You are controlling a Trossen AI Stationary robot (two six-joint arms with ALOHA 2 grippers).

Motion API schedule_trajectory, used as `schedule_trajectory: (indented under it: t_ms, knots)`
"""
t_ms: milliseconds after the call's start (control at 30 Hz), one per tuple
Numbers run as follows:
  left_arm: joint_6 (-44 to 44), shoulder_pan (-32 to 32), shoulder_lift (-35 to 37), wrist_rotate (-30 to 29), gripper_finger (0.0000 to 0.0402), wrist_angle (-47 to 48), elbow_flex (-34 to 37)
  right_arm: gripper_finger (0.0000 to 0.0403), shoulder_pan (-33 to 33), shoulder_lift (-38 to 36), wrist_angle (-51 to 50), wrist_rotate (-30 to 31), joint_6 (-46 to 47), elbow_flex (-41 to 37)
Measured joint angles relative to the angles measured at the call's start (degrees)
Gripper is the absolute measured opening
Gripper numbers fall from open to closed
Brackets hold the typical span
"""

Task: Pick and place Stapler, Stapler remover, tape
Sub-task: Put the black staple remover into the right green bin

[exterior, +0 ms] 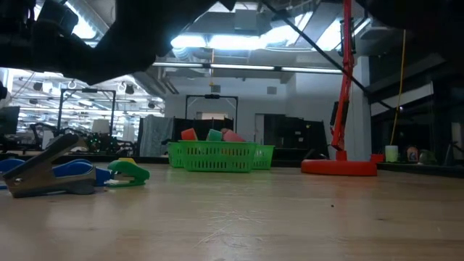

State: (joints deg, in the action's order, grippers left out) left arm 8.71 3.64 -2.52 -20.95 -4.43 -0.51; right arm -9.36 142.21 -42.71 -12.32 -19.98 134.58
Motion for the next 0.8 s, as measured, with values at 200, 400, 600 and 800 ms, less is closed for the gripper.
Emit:
schedule_trajectory:
  t_ms: [200, 400, 600, 800]
  knots:
    - [0.02, -0.02, 0.02, 0.0, 0.0128, -0.02, 0.0, 0.0253, -1.35, 0.37, -0.05, 0.19, -3.02, 0.02]
    - [0.02, -0.02, 0.0, 0.0, 0.0127, 0.06, 0.0, 0.0253, -2.19, 2.67, 0.12, -0.87, -2.49, 0.02]
    - [0.01, 0.0, 0.0, 0.0, 0.0127, -0.02, 0.0, 0.0253, -3.36, 4.44, 2.43, -3.3, -1.41, 0.03]
    - [0.01, 0.0, 0.0, 0.0, 0.0128, 0.14, 0.0, 0.0253, -3.19, 6.12, 6.02, -7.14, 1.16, 0.07]
